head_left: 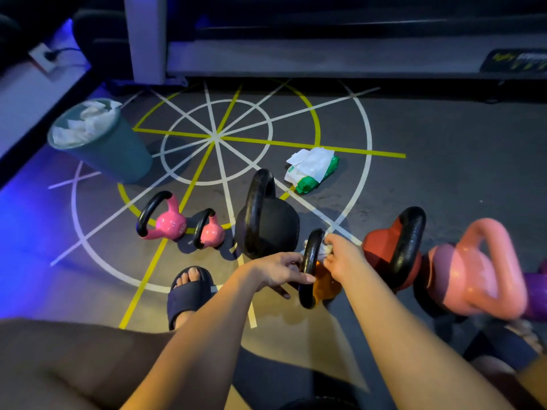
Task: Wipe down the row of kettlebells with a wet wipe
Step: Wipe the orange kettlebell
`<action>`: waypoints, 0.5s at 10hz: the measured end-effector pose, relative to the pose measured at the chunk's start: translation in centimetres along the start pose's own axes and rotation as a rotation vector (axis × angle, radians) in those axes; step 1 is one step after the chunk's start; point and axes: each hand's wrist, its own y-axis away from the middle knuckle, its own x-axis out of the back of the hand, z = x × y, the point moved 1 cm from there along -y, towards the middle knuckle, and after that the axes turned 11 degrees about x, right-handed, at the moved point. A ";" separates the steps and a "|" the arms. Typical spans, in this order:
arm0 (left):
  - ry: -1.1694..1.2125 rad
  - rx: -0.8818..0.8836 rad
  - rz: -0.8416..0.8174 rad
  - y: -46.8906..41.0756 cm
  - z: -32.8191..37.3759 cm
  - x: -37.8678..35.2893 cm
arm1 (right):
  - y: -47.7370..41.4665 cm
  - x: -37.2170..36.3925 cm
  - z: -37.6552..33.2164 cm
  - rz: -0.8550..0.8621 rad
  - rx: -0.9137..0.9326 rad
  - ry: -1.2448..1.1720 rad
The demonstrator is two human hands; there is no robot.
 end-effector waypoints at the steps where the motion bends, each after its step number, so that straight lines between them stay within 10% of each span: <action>1: -0.033 0.018 -0.008 0.4 -0.9 0.0 | 0.5 0.6 1.1 -0.016 0.017 0.070; 5: -0.173 -0.042 0.082 1.5 -3.0 1.6 | 2.4 -2.3 0.2 -0.027 0.030 0.158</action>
